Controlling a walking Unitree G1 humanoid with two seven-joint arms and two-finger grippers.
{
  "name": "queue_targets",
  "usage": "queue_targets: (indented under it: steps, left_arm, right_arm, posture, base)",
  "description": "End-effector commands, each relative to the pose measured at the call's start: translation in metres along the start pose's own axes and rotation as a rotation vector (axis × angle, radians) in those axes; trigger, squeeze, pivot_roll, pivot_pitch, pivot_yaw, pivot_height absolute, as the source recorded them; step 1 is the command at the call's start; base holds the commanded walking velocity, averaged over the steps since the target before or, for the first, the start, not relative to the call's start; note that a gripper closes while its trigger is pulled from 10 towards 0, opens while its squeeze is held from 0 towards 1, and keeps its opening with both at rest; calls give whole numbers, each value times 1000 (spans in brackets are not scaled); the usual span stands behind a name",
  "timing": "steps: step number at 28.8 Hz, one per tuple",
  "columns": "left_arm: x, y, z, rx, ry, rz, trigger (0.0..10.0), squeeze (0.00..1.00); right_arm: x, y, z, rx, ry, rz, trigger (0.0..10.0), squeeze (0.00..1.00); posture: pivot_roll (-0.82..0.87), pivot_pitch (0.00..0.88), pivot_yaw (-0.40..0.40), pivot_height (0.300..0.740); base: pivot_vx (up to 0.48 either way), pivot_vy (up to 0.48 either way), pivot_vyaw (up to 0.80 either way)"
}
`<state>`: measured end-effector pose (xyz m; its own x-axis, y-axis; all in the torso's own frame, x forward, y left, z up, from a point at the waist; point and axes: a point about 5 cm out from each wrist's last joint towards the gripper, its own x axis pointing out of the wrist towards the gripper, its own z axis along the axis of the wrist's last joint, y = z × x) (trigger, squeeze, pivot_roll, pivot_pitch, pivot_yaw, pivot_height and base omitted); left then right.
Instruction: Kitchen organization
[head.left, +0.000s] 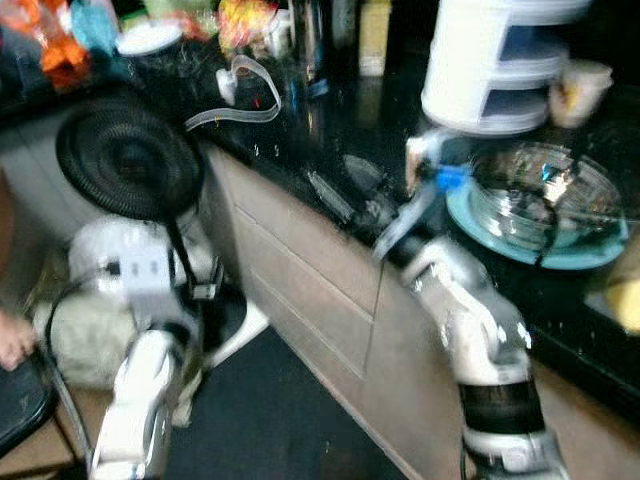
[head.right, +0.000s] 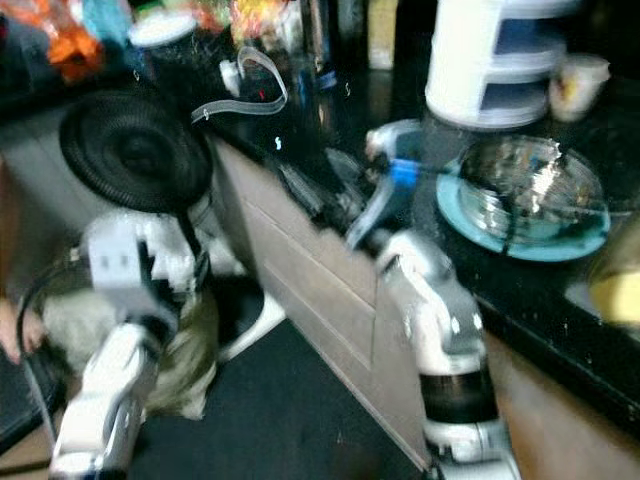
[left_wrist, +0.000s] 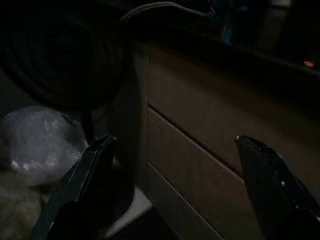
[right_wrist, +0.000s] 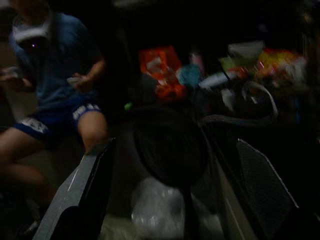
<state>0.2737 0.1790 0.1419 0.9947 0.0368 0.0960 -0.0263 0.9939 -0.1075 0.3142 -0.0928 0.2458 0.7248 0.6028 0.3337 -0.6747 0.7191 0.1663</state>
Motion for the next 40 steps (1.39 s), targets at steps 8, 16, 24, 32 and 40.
queue_targets:
  steps: [8, 16, 24, 32, 40]
  left_arm:
    - [0, 3, 2, -2, 12, 12, 10000, 0]
    - [3, -4, 8, -9, -7, -21, 10000, 0]
    - [3, -5, 9, -6, -9, -27, 10000, 0]
    - [5, -7, 11, 1, -16, -26, 10000, 0]
    - [6, -1, 17, 29, -39, 15, 10000, 0]
  right_arm:
    - [6, 9, 20, 43, -64, 39, 10000, 0]
    - [9, -3, 48, 14, -101, -22, 10000, 0]
    - [18, -19, 58, -121, -28, -194, 10000, 0]
    - [37, -30, 50, -264, 75, -341, 10000, 0]
    - [55, -23, 27, -327, 233, -350, 10000, 0]
  posture:
    - [33, 0, 31, 740]
    - [29, 0, 30, 740]
    - [28, 0, 28, 740]
    - [32, 0, 27, 740]
    - [42, 0, 18, 740]
  base:
    - [382, 0, 0]
    - [46, 0, -500]
    - [0, 0, -786]
    - [0, 0, -766]
    - [0, 0, -748]
